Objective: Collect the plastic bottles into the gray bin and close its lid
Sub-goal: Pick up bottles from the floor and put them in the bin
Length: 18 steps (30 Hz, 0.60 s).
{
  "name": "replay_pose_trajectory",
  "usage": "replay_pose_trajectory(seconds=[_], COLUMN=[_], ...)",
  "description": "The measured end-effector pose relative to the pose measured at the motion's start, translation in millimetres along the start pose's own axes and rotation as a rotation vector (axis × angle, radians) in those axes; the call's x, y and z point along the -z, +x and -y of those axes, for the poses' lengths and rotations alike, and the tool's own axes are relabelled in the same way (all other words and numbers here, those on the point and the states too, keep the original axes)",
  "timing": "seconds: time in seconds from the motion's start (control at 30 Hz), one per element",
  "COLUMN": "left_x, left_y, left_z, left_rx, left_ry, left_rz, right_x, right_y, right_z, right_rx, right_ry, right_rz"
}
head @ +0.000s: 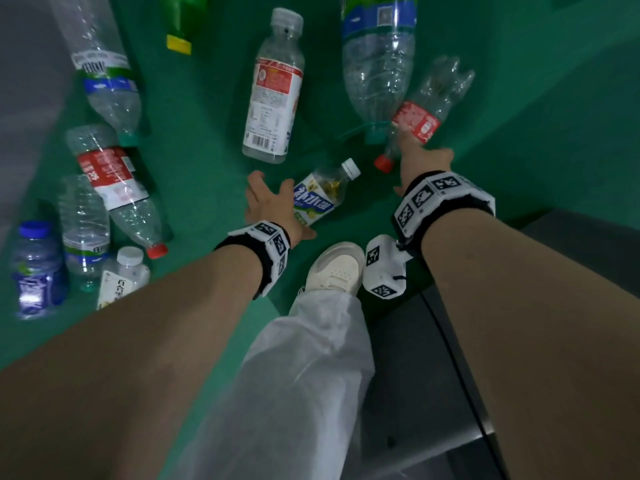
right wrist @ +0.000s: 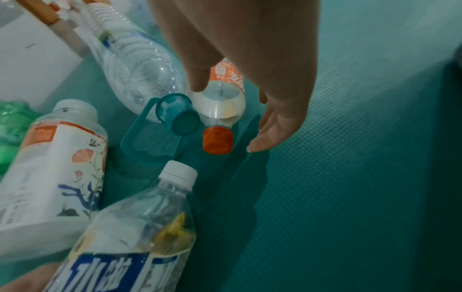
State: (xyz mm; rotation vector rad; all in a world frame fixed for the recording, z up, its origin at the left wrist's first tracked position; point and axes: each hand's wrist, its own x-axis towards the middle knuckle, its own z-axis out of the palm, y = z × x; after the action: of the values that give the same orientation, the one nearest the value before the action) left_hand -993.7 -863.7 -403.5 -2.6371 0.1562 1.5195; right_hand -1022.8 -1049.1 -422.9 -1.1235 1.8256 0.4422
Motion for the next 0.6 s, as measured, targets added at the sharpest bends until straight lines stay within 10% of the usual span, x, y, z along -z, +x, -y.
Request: replay_pose_trajectory(seconds=[0.6], left_x=[39.8], left_y=[-77.5], left_z=[-20.0], left_rx=[0.015], left_ry=[-0.267], left_rz=[0.005], right_x=[72.8], right_y=[-90.5], right_z=[-31.3], right_rx=[0.205], right_ry=[-0.176], right_rz=[0.009])
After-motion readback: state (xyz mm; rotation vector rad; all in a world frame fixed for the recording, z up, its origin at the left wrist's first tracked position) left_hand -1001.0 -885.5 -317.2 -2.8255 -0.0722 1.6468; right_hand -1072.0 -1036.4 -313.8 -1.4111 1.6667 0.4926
